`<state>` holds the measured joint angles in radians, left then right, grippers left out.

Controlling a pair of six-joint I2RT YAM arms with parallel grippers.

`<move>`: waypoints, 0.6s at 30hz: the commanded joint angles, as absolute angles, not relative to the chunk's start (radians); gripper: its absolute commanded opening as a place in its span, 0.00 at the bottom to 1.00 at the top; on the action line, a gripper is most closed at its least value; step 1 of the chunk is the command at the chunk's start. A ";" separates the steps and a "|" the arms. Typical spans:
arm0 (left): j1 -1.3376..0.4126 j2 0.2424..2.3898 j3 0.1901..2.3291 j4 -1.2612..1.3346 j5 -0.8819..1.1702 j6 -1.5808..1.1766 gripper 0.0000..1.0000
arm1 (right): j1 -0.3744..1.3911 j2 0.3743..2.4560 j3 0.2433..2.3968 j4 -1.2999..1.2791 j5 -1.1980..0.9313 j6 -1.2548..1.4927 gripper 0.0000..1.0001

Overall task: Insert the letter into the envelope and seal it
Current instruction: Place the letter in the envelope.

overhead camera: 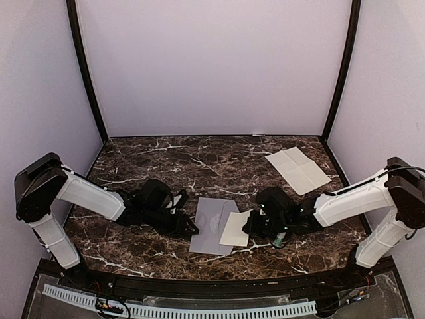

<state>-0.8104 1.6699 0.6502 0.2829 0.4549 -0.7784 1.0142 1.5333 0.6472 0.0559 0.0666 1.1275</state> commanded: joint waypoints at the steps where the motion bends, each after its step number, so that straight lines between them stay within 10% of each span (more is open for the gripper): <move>1: -0.807 1.674 0.647 0.300 0.475 -0.781 0.34 | 1.010 1.546 0.647 0.087 0.061 1.130 0.00; 18: -0.807 1.674 0.647 0.310 0.485 -0.787 0.33 | 1.008 1.581 0.652 0.131 0.038 1.128 0.00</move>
